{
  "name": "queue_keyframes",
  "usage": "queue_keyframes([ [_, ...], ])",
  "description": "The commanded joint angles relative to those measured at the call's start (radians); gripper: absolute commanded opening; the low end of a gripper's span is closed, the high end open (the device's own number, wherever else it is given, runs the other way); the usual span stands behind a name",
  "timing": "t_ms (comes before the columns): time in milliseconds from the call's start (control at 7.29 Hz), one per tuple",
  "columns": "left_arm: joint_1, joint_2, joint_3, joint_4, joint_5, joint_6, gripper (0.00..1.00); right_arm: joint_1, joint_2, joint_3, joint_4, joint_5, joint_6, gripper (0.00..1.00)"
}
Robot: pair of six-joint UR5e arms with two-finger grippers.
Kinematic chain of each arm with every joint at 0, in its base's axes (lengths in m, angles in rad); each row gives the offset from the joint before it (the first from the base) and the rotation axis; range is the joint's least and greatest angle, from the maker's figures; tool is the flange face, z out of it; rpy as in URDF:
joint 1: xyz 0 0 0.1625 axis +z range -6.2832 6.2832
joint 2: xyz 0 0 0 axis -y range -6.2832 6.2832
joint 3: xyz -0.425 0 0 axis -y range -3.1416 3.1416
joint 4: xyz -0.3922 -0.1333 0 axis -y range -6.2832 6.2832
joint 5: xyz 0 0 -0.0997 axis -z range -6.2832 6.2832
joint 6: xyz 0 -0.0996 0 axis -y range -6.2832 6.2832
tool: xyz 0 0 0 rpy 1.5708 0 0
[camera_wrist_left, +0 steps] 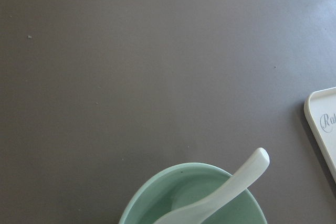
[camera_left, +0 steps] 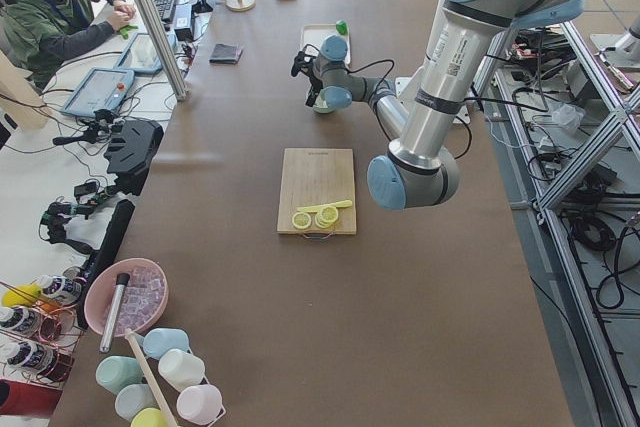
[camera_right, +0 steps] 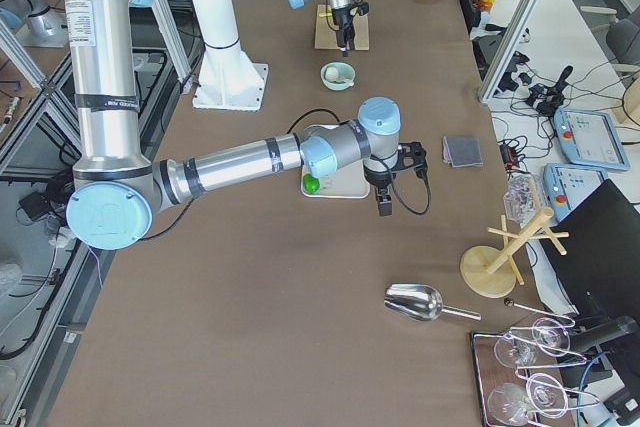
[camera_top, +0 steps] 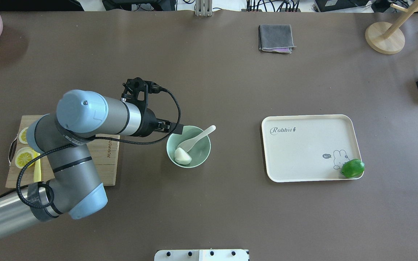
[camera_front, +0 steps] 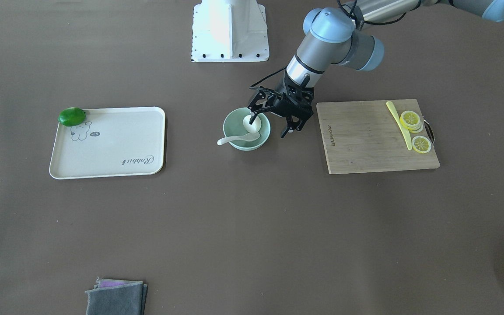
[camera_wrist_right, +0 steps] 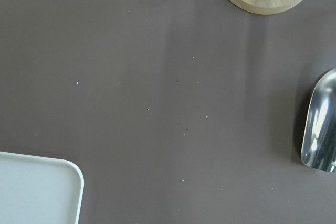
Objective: Put spoon and bun in bowl
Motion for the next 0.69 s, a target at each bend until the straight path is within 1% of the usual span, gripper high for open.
queue_keyframes([
  [0, -0.224, 0.059, -0.097, 0.226, -0.242, 0.291, 1.0, 0.001, -0.135, -0.071, 0.248, 0.001, 0.005, 1.0],
  [137, -0.347, 0.13, -0.132, 0.277, -0.356, 0.446, 1.0, 0.007, -0.144, -0.085, 0.259, -0.006, 0.014, 1.0],
  [274, -0.457, 0.213, -0.132, 0.291, -0.421, 0.622, 0.99, 0.015, -0.144, -0.104, 0.257, -0.016, 0.014, 1.0],
  [411, -0.55, 0.284, -0.125, 0.307, -0.444, 0.809, 0.99, 0.034, -0.141, -0.104, 0.248, -0.008, 0.014, 1.0],
  [548, -0.666, 0.316, -0.125, 0.403, -0.45, 0.988, 0.99, 0.083, -0.132, -0.086, 0.184, 0.021, 0.011, 1.0],
])
